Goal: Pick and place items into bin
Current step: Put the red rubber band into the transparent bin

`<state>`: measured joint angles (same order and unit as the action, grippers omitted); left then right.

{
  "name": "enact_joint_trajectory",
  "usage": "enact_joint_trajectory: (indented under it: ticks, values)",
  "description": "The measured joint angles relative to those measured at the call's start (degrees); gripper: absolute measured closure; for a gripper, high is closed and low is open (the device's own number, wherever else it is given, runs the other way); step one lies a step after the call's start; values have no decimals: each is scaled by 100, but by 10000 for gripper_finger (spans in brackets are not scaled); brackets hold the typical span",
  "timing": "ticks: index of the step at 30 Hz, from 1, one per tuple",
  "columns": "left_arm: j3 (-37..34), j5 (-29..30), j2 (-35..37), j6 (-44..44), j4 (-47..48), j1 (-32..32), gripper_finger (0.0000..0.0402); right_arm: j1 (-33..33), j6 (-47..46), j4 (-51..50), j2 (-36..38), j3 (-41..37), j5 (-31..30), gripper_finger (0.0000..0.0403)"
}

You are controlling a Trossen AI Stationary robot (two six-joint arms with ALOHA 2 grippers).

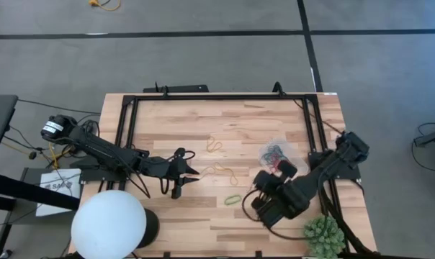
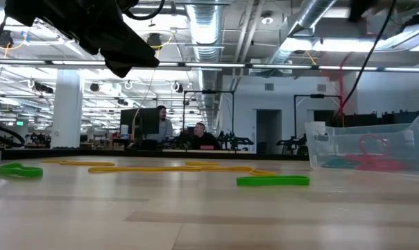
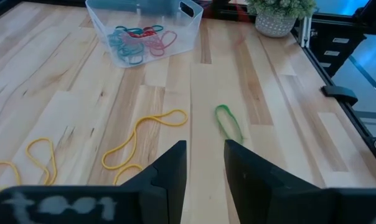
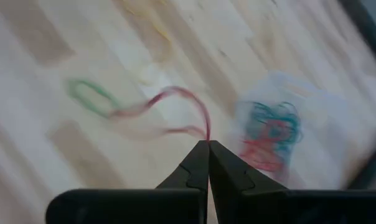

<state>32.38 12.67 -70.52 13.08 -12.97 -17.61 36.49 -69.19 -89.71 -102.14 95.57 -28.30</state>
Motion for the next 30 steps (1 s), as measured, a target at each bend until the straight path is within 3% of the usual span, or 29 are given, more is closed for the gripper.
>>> enact_joint_trajectory:
  ticks: [8,14,18,24,30]
  values:
    - [0,0,0,4,24,0,304,-265,61,-23,1325,-1670,897,402]
    - [0,2,0,0,-2,0,304,-470,13,-34,2357,-2494,702,402]
    - [0,-58,0,4,58,-1,304,-730,233,468,2835,-2944,843,402]
    - [0,-459,0,2,70,-4,304,-899,1035,910,3162,-3739,1006,402]
    - [0,-471,0,3,70,-4,304,-1412,1267,1275,3178,-4494,996,399]
